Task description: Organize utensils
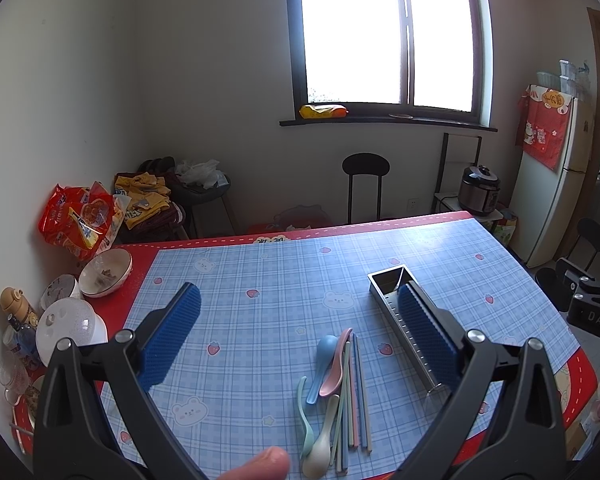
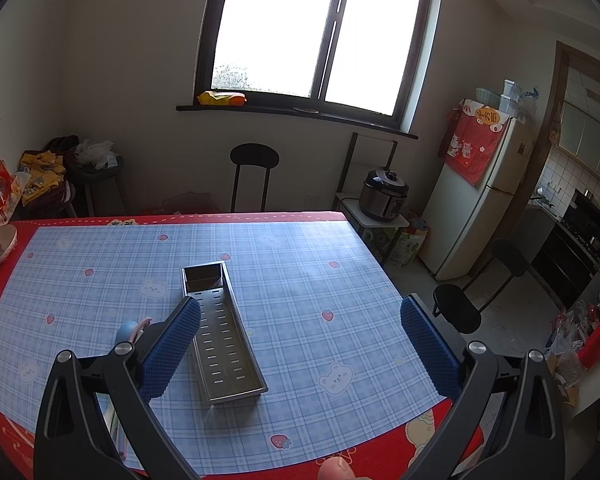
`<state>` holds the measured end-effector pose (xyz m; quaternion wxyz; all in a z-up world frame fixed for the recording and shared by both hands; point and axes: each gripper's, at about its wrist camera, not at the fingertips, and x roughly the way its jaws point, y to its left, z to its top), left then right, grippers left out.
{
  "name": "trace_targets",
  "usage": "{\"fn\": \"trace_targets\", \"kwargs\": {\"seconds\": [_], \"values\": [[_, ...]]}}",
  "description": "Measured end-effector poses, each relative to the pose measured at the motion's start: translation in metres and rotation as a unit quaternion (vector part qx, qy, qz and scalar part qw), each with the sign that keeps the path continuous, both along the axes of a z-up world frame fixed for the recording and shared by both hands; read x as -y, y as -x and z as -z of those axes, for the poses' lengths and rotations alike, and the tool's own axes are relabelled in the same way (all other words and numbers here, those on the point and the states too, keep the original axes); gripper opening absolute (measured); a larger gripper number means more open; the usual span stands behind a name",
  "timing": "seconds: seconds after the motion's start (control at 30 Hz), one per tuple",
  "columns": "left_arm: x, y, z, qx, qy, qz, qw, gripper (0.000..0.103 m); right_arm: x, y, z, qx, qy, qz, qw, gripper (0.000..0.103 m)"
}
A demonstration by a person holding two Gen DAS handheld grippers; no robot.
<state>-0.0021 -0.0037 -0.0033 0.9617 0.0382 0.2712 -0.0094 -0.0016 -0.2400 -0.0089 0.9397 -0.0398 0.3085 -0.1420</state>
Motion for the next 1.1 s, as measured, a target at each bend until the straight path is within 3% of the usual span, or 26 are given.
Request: {"fn": "trace_targets", "kwargs": {"seconds": [0.27,0.43,0.7,0.77,0.83,1.0,1.1], "values": [[-0.006,-0.004,0.003,-0.015,0.012,-0.006,0.9998,0.098,0.005,-0.003,0.004,-0.009,-0.025,-0.003,1.000,0.098],[-0.021,-0.010,0.002,-0.015,0.019,-0.012,0.9996,0.098,0.015,-0.017,0.011,-0.021,-0.088,-0.041,0.995,0.098],[-0.054,-0.026,0.023,-0.045,0.001,-0.021,0.9988,0.096,0.012,-0.059,0.040,-0.042,-0.118,-0.100,0.987,0.098],[-0.065,-0.029,0.034,-0.059,0.008,-0.020,0.9980,0.089,0.008,-0.069,0.053,-0.056,-0.127,-0.112,0.984,0.098],[-0.076,-0.034,0.048,-0.083,0.017,-0.020,0.9962,0.076,-0.001,-0.075,0.065,-0.068,-0.130,-0.123,0.981,0.098],[-0.094,-0.041,0.089,-0.136,0.044,-0.027,0.9893,0.071,-0.036,-0.086,0.097,-0.118,-0.134,-0.177,0.968,0.098],[-0.092,-0.046,0.117,-0.169,0.044,-0.018,0.9845,0.064,-0.061,-0.094,0.117,-0.149,-0.153,-0.223,0.951,0.098]]}}
